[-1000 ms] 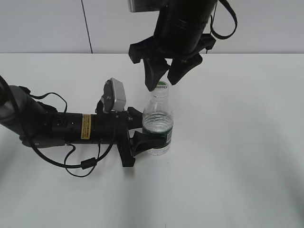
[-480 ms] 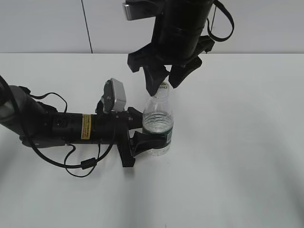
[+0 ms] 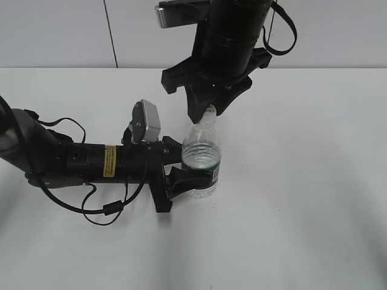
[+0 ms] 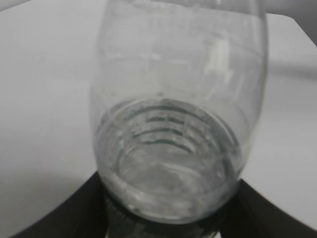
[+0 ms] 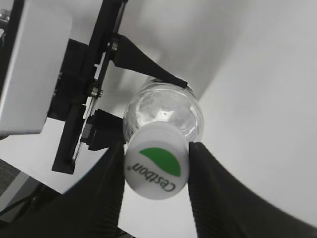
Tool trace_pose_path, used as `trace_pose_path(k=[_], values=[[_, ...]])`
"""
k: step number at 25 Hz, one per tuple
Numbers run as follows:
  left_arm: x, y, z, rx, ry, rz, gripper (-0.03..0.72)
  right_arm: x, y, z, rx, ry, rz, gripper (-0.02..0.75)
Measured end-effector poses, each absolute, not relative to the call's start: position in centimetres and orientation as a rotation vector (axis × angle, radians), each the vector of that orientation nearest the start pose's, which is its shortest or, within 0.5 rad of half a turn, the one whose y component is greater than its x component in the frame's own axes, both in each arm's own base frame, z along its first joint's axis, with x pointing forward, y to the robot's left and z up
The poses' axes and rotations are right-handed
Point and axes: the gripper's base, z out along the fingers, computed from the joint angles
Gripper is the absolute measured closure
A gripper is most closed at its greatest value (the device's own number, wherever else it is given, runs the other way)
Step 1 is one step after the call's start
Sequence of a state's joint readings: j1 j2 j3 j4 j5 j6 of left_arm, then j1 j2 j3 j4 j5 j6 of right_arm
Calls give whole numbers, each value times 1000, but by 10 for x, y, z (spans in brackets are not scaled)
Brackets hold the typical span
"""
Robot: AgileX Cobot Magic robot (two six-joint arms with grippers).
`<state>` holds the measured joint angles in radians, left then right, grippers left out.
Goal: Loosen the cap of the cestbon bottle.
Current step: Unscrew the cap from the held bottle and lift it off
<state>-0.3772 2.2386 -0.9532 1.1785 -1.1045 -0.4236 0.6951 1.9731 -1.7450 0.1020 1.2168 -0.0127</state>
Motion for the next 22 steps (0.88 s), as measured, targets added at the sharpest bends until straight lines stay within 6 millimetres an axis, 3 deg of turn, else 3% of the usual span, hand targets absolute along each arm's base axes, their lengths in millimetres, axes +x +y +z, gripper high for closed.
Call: trace_pose_path(k=[3,6,12,14,17,22], values=[[308,-203,68,1254,1558,-998,316,314,274,266,-1113,2741,235,432],[308,-203,68,1253,1559,-999,316,314,274,266,-1396,2592,207,432],[308,-203,68,1255,1558,-998,316,315,273,266,-2147,1972,96,432],[308,-203,68,1251,1560,-999,316,315,273,266,-2309,1775,44,432],[308,-203,68,1251,1560,-999,316,315,272,266,-2430,1613,2,432],[308,-203,69,1249,1561,-998,316,316,272,269,-2479,1538,-28,432]])
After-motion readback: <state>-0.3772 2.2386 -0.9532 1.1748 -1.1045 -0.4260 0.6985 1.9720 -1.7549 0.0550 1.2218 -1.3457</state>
